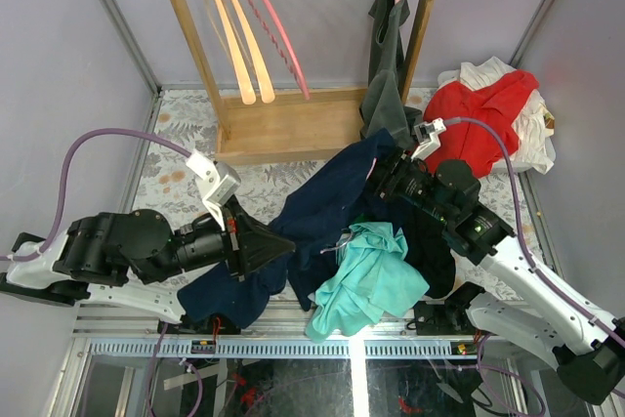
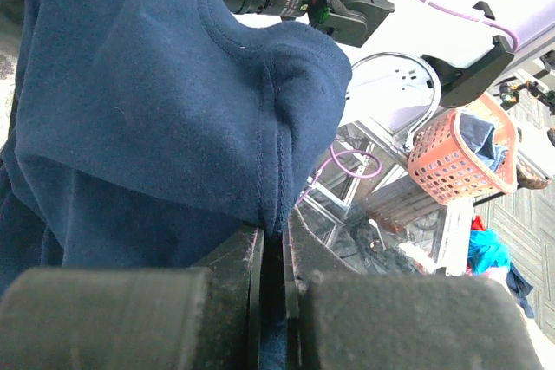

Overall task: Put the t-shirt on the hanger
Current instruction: Pick up the hanger from the corner of the board.

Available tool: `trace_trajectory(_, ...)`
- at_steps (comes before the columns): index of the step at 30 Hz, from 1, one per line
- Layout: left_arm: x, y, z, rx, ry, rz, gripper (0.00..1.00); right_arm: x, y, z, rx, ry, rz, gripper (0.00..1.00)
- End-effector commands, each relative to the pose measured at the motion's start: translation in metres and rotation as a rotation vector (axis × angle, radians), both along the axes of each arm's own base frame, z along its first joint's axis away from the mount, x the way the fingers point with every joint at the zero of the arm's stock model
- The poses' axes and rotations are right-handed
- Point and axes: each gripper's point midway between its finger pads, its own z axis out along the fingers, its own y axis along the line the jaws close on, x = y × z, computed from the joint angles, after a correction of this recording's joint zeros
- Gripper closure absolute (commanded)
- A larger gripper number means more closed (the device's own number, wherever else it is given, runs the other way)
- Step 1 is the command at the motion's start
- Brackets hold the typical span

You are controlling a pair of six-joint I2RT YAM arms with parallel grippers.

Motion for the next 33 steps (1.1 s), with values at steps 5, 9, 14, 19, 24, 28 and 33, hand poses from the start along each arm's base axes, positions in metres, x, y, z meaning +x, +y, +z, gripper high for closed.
trace_trajectory(5,-0.134,0.030,0.050,-0.199,0.042,-0.591,1.00,0.009,-0.033,0.021,0.006,-0.109,-0.167,0.84)
trace_trajectory(9,-0.132,0.035,0.054,-0.224,0.044,-0.602,1.00,0.003,-0.059,0.012,-0.049,-0.120,-0.255,0.94)
trace_trajectory(14,-0.132,0.038,0.057,-0.234,0.043,-0.615,1.00,0.002,-0.081,0.003,-0.093,-0.126,-0.339,1.00)
trace_trajectory(19,-0.130,0.040,0.057,-0.234,0.051,-0.612,1.00,0.000,-0.096,0.001,-0.123,-0.136,-0.395,1.00)
trace_trajectory(24,-0.127,0.043,0.055,-0.239,0.053,-0.608,1.00,-0.004,-0.120,0.002,-0.212,-0.145,-0.466,1.00)
trace_trajectory(28,-0.128,0.042,0.055,-0.238,0.049,-0.611,1.00,-0.007,-0.138,0.003,-0.261,-0.159,-0.523,1.00)
trace_trajectory(33,-0.128,0.036,0.046,-0.216,0.043,-0.585,1.00,-0.011,-0.136,-0.005,-0.262,-0.144,-0.505,1.00)
